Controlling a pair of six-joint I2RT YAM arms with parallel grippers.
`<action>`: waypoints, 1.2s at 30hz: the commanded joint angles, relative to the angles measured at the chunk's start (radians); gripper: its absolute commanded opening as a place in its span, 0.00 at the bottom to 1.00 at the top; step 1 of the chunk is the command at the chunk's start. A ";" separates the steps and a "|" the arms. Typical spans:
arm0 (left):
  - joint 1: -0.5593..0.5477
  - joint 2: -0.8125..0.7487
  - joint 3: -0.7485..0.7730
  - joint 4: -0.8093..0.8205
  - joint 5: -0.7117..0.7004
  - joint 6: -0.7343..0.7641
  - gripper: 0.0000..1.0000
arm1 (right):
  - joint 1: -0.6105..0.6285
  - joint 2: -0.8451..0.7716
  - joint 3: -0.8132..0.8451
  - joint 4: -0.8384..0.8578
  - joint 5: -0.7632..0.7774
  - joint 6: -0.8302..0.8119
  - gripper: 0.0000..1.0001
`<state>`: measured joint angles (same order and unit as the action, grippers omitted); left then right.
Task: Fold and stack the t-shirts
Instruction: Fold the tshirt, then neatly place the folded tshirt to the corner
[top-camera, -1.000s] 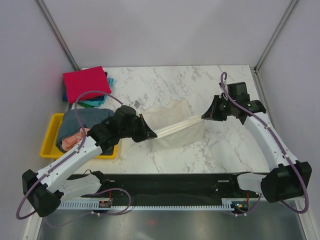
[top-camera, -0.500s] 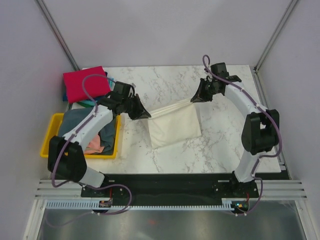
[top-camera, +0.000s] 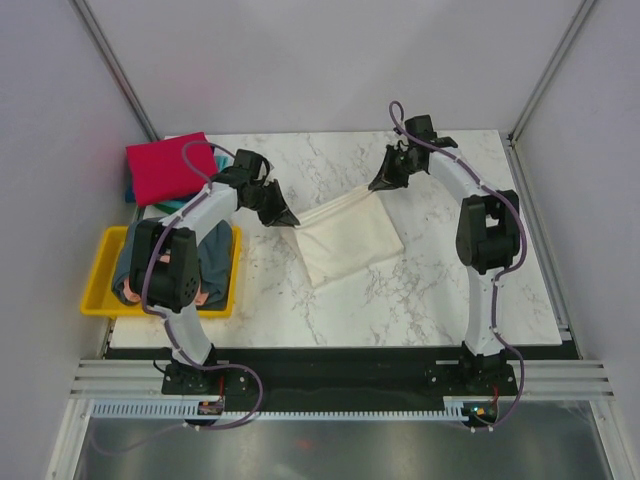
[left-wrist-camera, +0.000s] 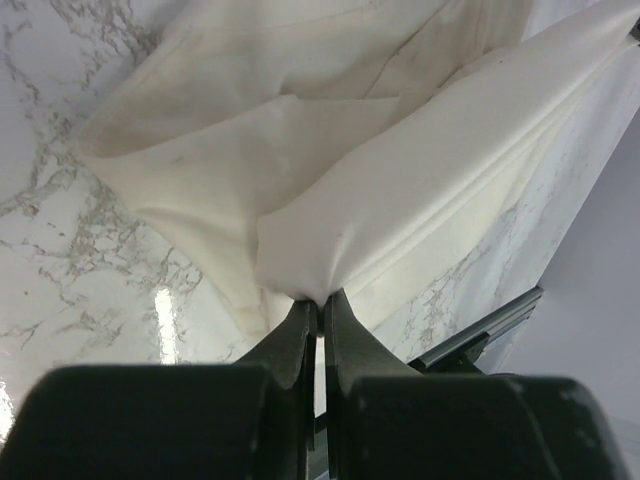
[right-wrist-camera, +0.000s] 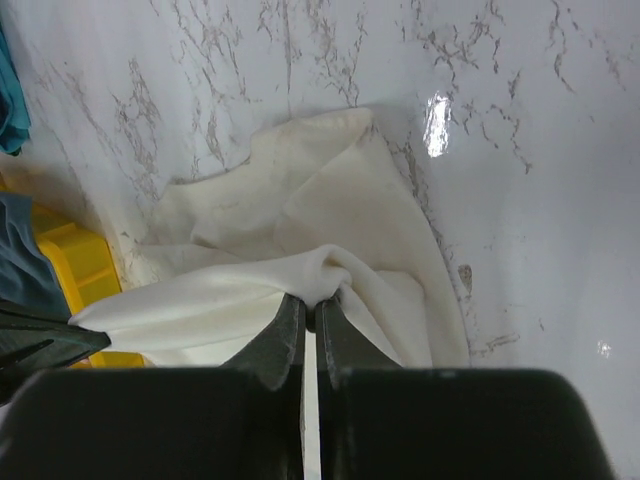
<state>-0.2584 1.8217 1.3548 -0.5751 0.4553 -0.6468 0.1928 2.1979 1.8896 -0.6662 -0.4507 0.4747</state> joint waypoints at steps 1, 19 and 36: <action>0.041 0.028 0.044 -0.057 -0.009 0.064 0.02 | -0.026 0.048 0.088 0.051 0.024 -0.007 0.06; 0.098 -0.063 0.176 -0.154 -0.303 0.142 0.74 | -0.093 0.070 0.189 0.238 -0.113 0.010 0.83; -0.024 -0.075 -0.330 0.461 -0.260 0.003 0.77 | -0.006 -0.751 -1.102 0.753 0.001 0.081 0.86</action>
<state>-0.2840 1.7145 1.0271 -0.2668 0.2173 -0.5911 0.1413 1.5097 0.8989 -0.0788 -0.4271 0.5304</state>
